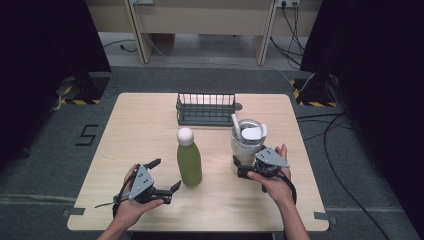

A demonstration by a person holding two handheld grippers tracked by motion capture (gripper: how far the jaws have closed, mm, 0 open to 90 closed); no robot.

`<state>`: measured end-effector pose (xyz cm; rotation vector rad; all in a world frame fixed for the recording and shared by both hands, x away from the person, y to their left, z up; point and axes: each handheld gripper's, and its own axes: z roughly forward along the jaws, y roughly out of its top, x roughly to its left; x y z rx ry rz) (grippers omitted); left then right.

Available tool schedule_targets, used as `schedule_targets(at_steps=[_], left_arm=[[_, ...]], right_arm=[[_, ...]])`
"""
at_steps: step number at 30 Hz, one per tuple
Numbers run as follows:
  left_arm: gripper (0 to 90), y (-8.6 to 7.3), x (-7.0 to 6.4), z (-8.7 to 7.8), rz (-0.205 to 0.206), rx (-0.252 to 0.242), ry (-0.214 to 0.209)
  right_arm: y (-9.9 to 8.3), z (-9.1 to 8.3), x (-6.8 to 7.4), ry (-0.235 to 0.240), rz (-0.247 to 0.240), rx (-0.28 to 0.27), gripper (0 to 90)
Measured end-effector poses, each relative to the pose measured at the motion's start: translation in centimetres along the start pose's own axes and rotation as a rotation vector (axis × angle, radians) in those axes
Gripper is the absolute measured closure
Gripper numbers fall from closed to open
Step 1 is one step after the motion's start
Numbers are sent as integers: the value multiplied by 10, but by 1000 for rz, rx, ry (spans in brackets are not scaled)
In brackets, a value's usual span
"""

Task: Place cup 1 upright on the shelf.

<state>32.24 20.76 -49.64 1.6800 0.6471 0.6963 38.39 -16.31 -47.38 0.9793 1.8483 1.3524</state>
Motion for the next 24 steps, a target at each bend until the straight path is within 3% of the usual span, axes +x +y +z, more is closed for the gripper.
schedule_targets(at_steps=[24], left_arm=[[34,-1,1,-1,-3,-4,-14]], right_arm=[[-2,13,-4,3,22,-43,83]])
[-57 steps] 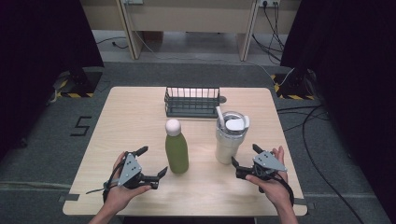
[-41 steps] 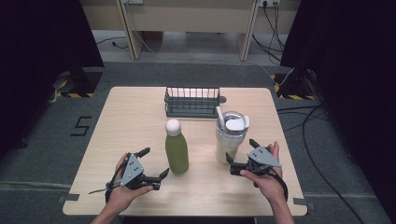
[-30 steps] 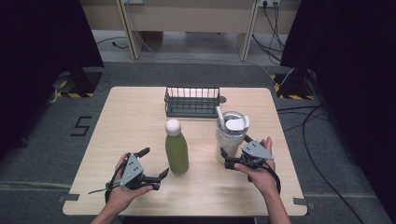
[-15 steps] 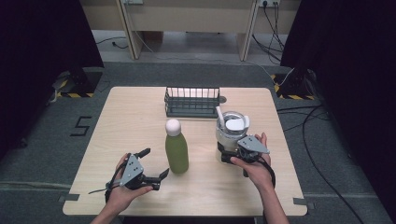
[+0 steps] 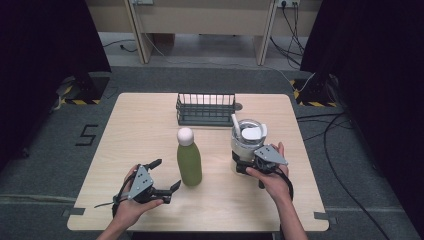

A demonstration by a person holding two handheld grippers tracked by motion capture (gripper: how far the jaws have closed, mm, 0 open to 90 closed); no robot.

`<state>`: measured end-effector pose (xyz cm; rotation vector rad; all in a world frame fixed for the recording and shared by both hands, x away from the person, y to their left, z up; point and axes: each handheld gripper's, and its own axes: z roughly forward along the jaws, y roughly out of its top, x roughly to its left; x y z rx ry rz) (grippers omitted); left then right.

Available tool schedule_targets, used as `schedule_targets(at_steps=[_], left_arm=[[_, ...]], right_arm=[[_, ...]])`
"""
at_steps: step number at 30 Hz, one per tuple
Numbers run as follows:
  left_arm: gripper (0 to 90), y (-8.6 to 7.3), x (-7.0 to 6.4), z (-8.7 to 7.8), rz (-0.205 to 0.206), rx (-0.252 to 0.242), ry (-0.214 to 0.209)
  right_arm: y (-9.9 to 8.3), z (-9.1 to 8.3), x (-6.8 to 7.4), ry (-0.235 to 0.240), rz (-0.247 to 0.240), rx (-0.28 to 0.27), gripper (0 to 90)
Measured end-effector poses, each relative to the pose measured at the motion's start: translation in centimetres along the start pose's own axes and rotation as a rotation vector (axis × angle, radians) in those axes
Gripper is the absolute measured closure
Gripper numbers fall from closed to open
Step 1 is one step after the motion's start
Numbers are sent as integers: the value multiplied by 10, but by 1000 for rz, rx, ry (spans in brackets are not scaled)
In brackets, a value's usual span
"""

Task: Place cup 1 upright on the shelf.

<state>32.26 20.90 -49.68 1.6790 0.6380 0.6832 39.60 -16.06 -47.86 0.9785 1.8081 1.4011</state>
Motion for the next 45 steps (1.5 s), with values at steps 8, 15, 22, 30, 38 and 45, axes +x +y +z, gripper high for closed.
schedule_targets(at_steps=[8,15,22,30,38,45], left_arm=[[37,0,0,-1,5,0,2],[39,-1,0,-2,-1,0,1],[42,-1,0,-2,-3,0,-2],[42,-1,1,-2,-8,0,-3],[49,-2,1,-3,-11,1,1],[56,-2,2,-3,-15,-1,5]], right_arm=[[1,2,0,7,-8,-5,87],[3,2,-3,16,0,12,87],[5,3,-3,18,3,17,87],[6,3,-4,22,9,22,87],[9,6,-7,24,25,31,85],[14,9,-7,36,22,26,83]])
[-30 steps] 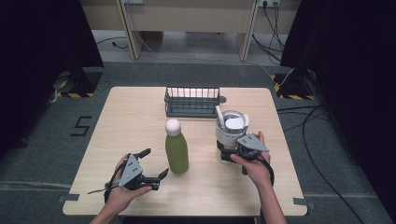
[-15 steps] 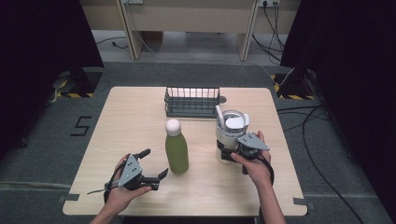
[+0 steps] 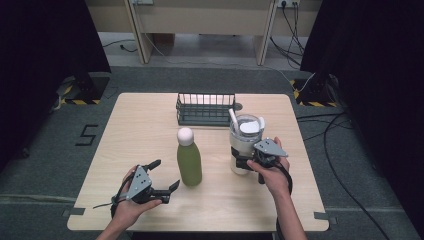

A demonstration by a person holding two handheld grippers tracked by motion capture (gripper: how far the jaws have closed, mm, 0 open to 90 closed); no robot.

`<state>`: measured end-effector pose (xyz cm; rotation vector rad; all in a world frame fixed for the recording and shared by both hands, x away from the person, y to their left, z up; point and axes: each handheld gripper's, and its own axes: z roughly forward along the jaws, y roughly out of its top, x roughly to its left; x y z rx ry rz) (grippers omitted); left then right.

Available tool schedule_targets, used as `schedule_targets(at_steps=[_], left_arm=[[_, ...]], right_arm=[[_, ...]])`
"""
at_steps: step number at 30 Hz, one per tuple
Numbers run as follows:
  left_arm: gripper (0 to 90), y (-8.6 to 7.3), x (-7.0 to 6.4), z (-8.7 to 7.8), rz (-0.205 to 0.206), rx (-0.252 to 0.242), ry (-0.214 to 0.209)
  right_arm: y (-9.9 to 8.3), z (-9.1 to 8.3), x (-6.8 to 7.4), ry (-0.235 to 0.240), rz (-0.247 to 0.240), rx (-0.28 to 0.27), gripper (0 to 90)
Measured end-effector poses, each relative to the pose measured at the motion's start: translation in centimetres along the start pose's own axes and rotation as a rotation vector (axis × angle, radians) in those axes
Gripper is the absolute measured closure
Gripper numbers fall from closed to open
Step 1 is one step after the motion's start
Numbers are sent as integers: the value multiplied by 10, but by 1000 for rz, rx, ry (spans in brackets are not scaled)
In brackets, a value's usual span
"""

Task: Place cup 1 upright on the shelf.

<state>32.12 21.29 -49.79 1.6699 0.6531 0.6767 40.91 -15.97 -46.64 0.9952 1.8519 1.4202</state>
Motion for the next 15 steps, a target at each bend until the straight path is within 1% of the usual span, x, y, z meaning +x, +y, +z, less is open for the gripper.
schedule_targets(at_steps=[3,5,8,10,12,15], left_arm=[[60,0,0,-1,0,1,5],[61,0,0,-1,0,3,7],[64,0,0,-1,1,4,6],[64,-1,0,-1,1,7,6],[65,-1,-1,-1,1,8,6],[65,-1,-1,-1,0,6,5]], right_arm=[[3,1,-2,3,22,-9,82],[4,1,-3,2,23,-10,82],[11,0,-4,-4,26,-28,82],[13,0,-4,-2,28,-31,81],[19,2,-6,-4,20,-40,81],[23,4,-7,-4,20,-48,81]])
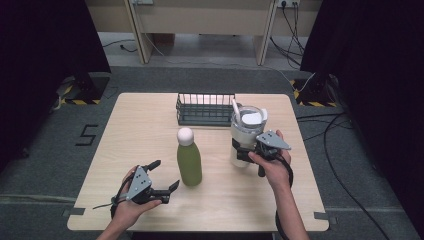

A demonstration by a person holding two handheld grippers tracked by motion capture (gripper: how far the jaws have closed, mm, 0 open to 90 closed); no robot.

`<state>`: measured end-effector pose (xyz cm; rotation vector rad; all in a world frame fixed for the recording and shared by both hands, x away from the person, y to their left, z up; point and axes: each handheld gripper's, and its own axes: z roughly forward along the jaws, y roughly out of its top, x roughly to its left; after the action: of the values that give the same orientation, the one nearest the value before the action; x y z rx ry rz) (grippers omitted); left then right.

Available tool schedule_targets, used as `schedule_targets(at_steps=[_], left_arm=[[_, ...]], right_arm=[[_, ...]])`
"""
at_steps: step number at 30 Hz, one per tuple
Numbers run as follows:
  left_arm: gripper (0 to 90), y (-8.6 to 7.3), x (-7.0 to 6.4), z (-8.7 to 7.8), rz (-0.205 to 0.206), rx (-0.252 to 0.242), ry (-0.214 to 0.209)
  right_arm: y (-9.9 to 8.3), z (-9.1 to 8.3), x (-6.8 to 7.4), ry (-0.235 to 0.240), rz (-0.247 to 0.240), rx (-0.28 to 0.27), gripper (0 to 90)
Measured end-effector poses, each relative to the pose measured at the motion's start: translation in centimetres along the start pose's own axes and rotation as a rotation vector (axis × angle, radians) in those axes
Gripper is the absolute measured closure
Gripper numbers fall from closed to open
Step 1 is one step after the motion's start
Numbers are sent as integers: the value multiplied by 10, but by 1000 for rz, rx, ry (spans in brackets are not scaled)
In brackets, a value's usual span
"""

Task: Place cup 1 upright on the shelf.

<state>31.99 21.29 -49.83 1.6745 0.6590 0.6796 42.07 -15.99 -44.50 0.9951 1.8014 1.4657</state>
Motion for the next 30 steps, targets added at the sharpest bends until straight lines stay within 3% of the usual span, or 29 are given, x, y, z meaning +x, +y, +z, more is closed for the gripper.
schedule_targets(at_steps=[30], left_arm=[[77,-1,0,-1,-12,-3,-5]], right_arm=[[40,36,-1,-17,2,-43,79]])
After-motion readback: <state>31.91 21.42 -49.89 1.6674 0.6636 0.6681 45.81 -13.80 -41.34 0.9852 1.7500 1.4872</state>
